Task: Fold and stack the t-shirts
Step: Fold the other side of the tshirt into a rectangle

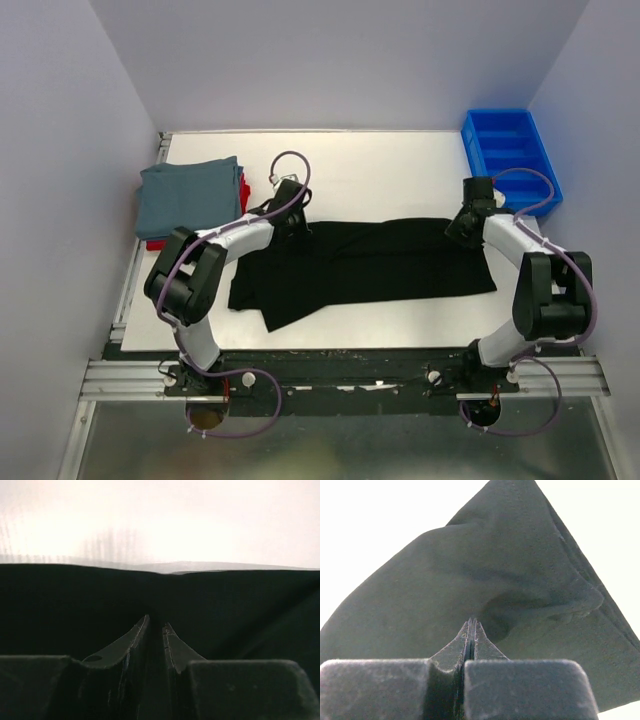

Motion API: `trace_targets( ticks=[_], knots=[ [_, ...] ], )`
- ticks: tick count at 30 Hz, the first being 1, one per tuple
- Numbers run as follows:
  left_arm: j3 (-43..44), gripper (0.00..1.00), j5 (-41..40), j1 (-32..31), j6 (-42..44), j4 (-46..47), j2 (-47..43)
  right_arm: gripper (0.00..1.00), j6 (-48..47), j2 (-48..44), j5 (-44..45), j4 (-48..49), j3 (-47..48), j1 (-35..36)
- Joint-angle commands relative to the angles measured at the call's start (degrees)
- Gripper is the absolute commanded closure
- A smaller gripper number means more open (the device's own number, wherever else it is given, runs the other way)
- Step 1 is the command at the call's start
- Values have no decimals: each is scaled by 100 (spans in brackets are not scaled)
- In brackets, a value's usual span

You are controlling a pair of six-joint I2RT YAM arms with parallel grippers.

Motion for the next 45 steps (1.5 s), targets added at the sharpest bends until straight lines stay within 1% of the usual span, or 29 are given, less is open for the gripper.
trace_targets(
  ticks=[1, 4, 6, 8, 9, 11, 15, 19, 21, 22, 25, 28, 33, 35, 39, 40, 42, 44, 45],
  knots=[
    [-496, 71, 338, 281, -64, 292, 197, 99, 318, 346, -422, -101, -25, -703],
    [-760, 71, 566, 474, -64, 476, 224, 99, 528, 365, -530, -197, -209, -1117],
    [-909, 71, 567, 519, -64, 547, 206, 99, 660, 164, -171, -408, -350, -1162],
    [-954, 71, 488, 528, -29, 547, 215, 99, 844, -205, 303, -514, -569, -1171],
    [-963, 71, 461, 545, -11, 530, 232, 99, 871, -407, 384, -505, -675, -1180],
    [-972, 71, 505, 572, -11, 530, 285, 99, 750, -611, 341, -435, -694, -1180],
    [-1015, 72, 505, 589, 7, 573, 145, 99, 301, -567, -97, -479, -272, -1180],
    [-963, 71, 330, 589, 68, 416, -92, 99, 195, -664, -362, -295, -333, -1180],
    [-946, 71, 277, 589, 112, 337, -189, 99, 160, -550, -415, -233, -342, -1180],
    [-945, 71, 268, 589, 112, 293, -233, 97, 169, -428, -406, -250, -307, -1180],
    [-954, 71, 198, 607, 156, 214, -304, 96, 283, -59, -432, -312, -228, -1197],
    [-1077, 71, 337, 747, 139, 248, -312, 99, 545, 205, -310, -321, -271, -1320],
    [-1420, 71, 426, 950, 165, 415, -269, 99, 853, 233, -56, -338, -394, -1645],
    [-1420, 71, 435, 976, 182, 424, -155, 99, 898, 49, 50, -312, -447, -1672],
    [-1420, 72, 400, 976, 200, 433, -128, 99, 951, -592, 708, -469, -491, -1672],
    [-1394, 71, 365, 976, 209, 398, -154, 99, 907, -724, 754, -514, -474, -1672],
    [-1376, 71, 338, 976, 235, 380, -242, 99, 723, -997, 562, -453, -508, -1663],
    [-1385, 71, 373, 959, 261, 415, -417, 99, 390, -1225, 106, -199, -622, -1637],
    [-1385, 69, 295, 898, 288, 389, -575, 98, 258, -1357, -114, -119, -666, -1585]
  ],
)
